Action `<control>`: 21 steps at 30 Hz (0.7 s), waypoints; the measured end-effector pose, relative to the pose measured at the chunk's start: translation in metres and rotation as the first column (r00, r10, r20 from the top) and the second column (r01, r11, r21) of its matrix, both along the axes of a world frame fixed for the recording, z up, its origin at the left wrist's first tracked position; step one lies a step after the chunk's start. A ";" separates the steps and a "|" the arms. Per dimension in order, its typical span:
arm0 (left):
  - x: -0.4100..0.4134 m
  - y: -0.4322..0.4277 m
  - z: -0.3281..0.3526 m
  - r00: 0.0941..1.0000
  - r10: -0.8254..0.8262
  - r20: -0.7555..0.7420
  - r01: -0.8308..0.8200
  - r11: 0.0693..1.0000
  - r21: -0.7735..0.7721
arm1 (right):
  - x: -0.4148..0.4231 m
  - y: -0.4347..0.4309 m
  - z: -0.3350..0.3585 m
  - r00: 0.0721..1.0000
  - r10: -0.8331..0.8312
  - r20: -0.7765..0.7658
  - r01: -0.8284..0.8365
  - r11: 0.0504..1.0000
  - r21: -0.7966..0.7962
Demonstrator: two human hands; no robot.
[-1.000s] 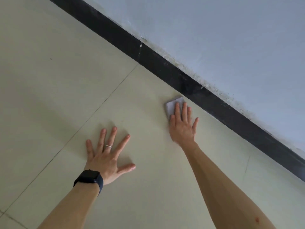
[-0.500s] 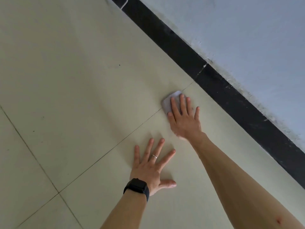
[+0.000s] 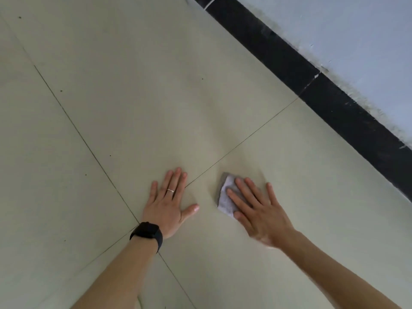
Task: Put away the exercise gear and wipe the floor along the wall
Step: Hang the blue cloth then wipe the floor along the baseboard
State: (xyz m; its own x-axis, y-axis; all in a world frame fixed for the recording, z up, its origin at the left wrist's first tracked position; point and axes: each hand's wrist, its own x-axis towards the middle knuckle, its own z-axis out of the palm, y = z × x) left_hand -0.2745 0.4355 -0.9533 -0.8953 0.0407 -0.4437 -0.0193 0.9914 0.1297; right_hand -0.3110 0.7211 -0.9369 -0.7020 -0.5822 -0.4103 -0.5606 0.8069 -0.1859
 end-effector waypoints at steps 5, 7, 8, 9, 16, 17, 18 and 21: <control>0.000 0.007 0.004 0.999 0.017 0.033 -0.016 0.999 -0.038 | -0.075 0.066 -0.004 0.789 -0.611 -0.064 0.614 0.779 0.129; 0.001 0.011 0.005 0.999 0.004 0.038 -0.001 0.998 -0.070 | -0.058 0.059 -0.006 0.728 -0.676 -0.120 0.685 0.724 0.077; 0.002 0.013 0.005 1.000 0.006 0.023 -0.004 0.997 -0.083 | -0.035 0.051 -0.010 0.778 -0.611 -0.146 0.623 0.780 0.052; 0.004 0.016 0.007 1.000 0.020 0.002 -0.020 0.996 -0.088 | -0.006 0.042 -0.014 0.846 -0.512 -0.151 0.518 0.855 0.002; 0.045 0.073 0.013 0.993 -0.090 -0.080 0.092 0.996 0.018 | 0.113 0.065 -0.032 0.970 -0.115 -0.214 0.082 0.984 -0.156; 0.050 0.083 0.014 0.986 -0.145 -0.076 0.147 0.989 0.022 | 0.107 0.079 -0.030 0.935 -0.272 -0.229 0.246 0.960 -0.134; 0.056 0.094 0.013 0.978 -0.195 -0.070 0.197 0.980 0.025 | 0.103 0.094 -0.028 0.860 -0.454 -0.234 0.438 0.891 -0.120; 0.072 0.132 0.009 0.947 -0.320 -0.041 0.321 0.946 0.047 | 0.148 0.109 -0.023 0.638 -0.742 -0.206 0.738 0.665 -0.110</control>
